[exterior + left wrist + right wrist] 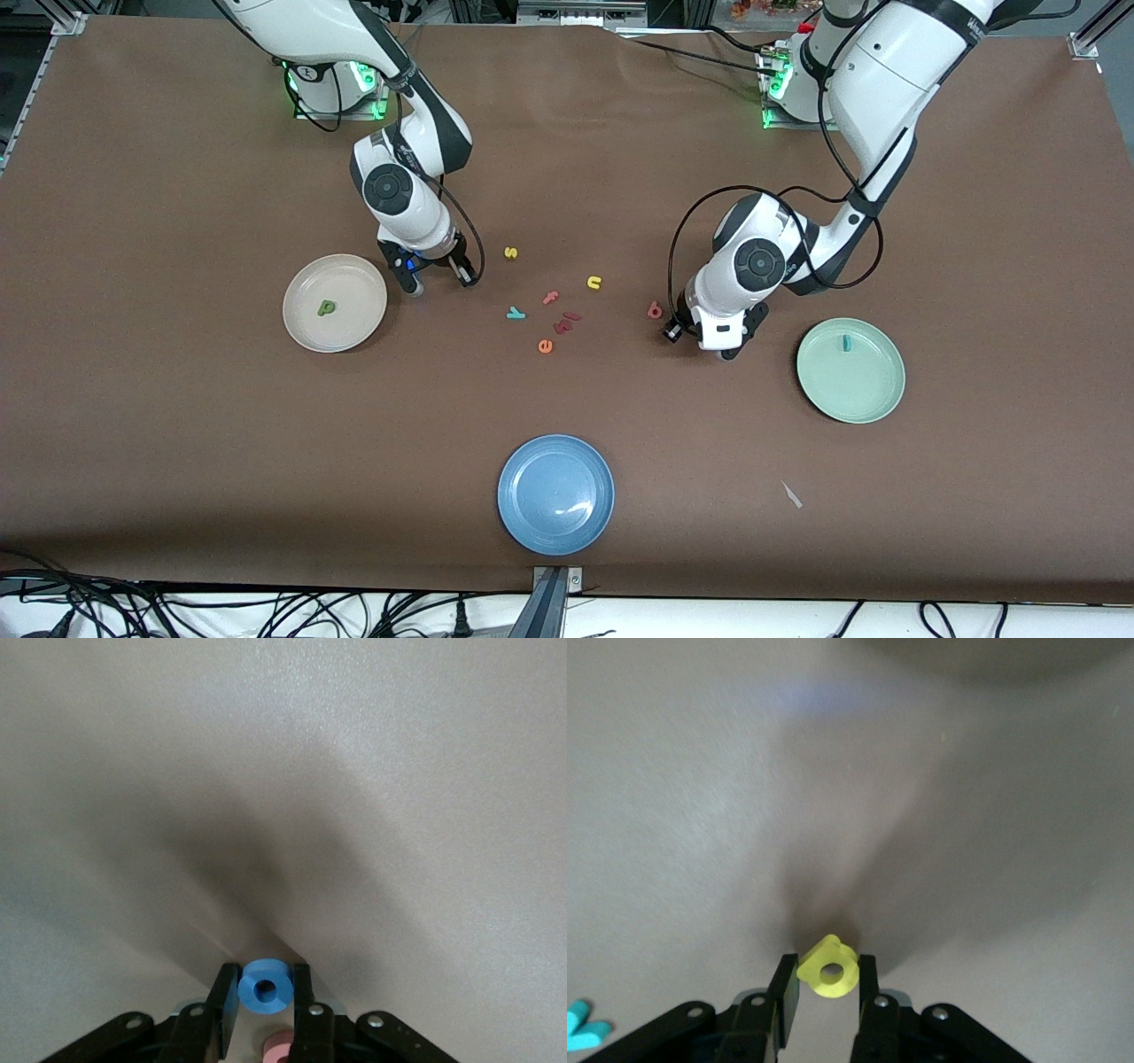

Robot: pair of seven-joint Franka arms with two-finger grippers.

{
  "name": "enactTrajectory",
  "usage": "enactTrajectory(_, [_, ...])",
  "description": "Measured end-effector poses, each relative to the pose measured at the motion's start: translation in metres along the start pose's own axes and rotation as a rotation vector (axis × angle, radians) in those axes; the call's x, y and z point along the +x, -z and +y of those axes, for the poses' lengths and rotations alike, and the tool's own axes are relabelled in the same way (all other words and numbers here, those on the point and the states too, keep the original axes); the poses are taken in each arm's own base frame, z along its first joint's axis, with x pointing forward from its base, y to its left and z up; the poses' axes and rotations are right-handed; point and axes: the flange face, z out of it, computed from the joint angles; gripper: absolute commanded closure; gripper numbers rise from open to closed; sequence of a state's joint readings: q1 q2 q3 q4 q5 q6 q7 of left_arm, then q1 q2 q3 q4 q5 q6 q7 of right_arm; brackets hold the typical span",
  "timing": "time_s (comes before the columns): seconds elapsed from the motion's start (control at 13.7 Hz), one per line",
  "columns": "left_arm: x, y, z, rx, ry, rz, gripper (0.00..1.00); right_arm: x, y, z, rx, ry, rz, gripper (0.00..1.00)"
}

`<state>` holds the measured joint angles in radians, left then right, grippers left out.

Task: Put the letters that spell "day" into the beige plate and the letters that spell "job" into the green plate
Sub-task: 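Grasp the yellow letter and blue o with the right and left grippers, then release the yellow letter and blue o onto the cream and green plates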

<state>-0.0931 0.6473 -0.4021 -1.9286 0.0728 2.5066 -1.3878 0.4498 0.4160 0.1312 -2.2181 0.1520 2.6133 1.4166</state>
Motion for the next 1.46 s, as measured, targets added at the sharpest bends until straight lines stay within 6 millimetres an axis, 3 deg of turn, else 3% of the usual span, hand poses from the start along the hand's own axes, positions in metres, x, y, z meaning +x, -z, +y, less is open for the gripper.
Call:
enactTrajectory(0.15, [0.000,0.001,0.000,0.001,-0.013,0.008,0.92,0.025,0.026,-0.003,-0.040,0.051,0.006,0.79])
enactTrajectory(0.29, [0.005,0.005,0.001,0.010,-0.046,0.037,0.92,0.064,0.059,-0.001,-0.077,0.112,0.006,0.79])
enactTrajectory(0.44, [0.027,0.024,0.001,0.041,-0.095,0.061,0.92,0.104,0.081,0.009,-0.091,0.174,0.008,0.79])
enactTrajectory(0.59, [0.065,0.057,-0.005,0.061,-0.148,0.074,0.92,0.140,0.087,0.020,-0.105,0.225,0.008,0.79])
enactTrajectory(0.81, [0.137,0.100,-0.044,0.131,-0.230,0.061,0.94,0.179,0.074,0.040,-0.136,0.264,-0.004,0.78])
enactTrajectory(1.03, [0.206,0.115,-0.092,0.165,-0.289,0.016,0.94,0.188,0.053,0.047,-0.169,0.265,-0.020,0.70])
enactTrajectory(1.1, [0.222,0.113,-0.106,0.168,-0.301,0.001,0.94,0.187,0.047,0.047,-0.175,0.263,-0.025,0.58])
enactTrajectory(1.17, [0.232,0.106,-0.117,0.173,-0.308,-0.017,0.93,0.187,0.043,0.047,-0.179,0.261,-0.029,0.31])
enactTrajectory(1.24, [0.237,0.097,-0.123,0.178,-0.312,-0.034,0.93,0.186,0.041,0.047,-0.181,0.259,-0.032,0.10])
enactTrajectory(1.32, [0.239,0.087,-0.124,0.177,-0.315,-0.045,0.92,0.186,0.040,0.047,-0.181,0.258,-0.034,0.01])
enactTrajectory(1.46, [0.238,0.080,-0.120,0.158,-0.323,-0.040,0.92,0.185,0.040,0.046,-0.179,0.259,-0.033,0.01])
